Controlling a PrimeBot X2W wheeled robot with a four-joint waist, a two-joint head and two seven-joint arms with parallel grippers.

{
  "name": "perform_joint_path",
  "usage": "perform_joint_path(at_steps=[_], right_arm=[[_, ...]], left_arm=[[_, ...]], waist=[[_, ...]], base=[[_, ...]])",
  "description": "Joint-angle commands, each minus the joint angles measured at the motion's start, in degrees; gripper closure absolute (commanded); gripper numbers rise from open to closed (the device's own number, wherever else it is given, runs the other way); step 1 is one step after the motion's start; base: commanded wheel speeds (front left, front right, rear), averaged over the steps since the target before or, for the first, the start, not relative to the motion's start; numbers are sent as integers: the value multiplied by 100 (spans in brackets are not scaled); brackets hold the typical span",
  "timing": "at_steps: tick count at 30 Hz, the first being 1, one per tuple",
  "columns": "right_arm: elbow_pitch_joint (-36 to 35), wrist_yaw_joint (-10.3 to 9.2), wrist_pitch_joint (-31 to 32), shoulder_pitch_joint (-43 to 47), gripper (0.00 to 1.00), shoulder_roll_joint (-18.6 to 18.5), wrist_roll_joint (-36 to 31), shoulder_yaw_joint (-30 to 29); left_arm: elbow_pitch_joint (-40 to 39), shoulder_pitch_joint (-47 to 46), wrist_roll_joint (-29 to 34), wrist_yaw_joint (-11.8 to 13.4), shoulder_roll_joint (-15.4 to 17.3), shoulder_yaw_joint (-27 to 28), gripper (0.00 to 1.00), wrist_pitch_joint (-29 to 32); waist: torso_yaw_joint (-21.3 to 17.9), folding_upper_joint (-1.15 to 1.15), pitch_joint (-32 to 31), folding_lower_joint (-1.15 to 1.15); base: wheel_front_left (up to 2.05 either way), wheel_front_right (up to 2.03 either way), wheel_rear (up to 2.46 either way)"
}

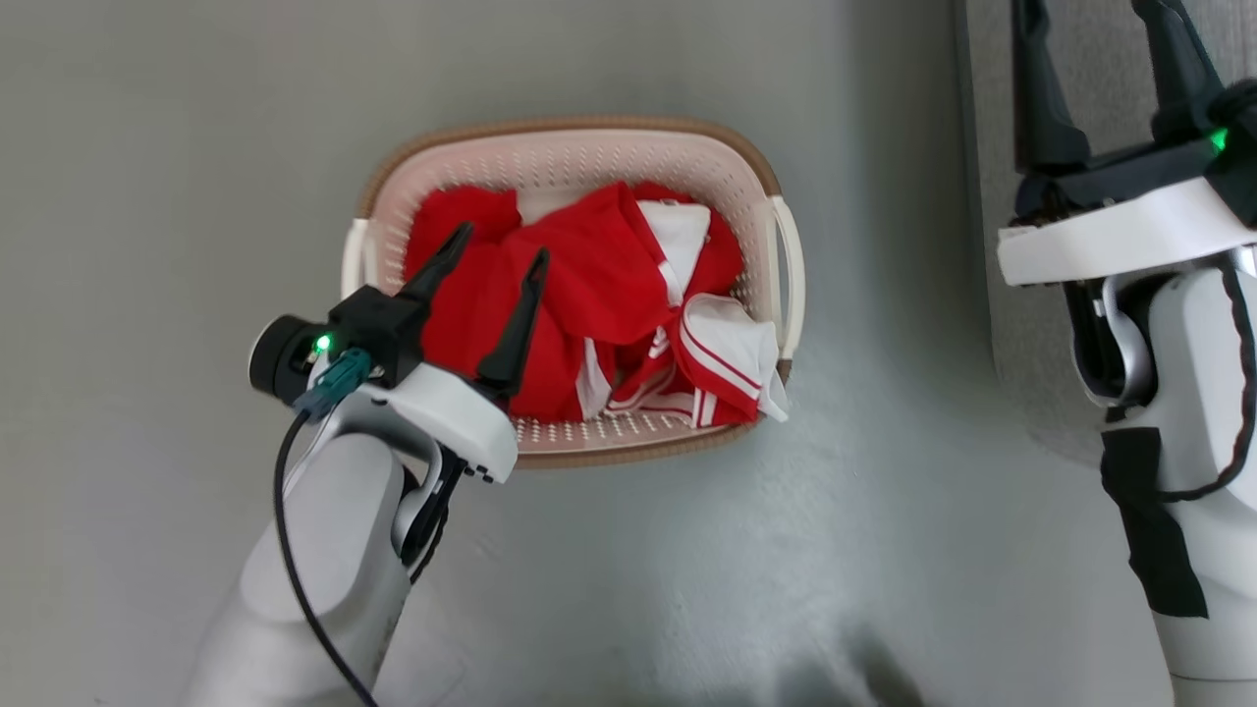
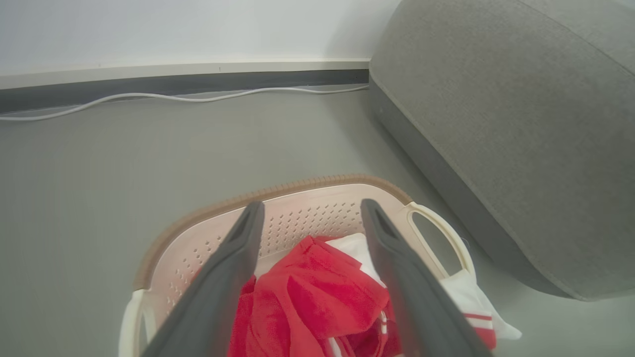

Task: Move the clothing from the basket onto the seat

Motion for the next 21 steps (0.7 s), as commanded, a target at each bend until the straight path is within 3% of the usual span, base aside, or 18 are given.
perform_joint_path(at_steps=[1, 12, 21], right_arm=[[-210, 40, -59, -59, 0, 89, -24, 156], [-385, 40, -59, -389, 0, 354, 79, 503], [-540, 40, -59, -488, 0, 478, 272, 757]], left_arm=[[24, -197, -88, -3, 218, -103, 0, -59], [1416, -1149, -766, -3, 628, -1436, 0, -59], [2920, -2191, -1294, -3, 782, -1878, 0, 83]], waist=[[-253, 0, 353, 0], [-757, 0, 902, 0], [-1133, 0, 1240, 0]], base=[[0, 0, 0], [0, 0, 0], [0, 0, 0]])
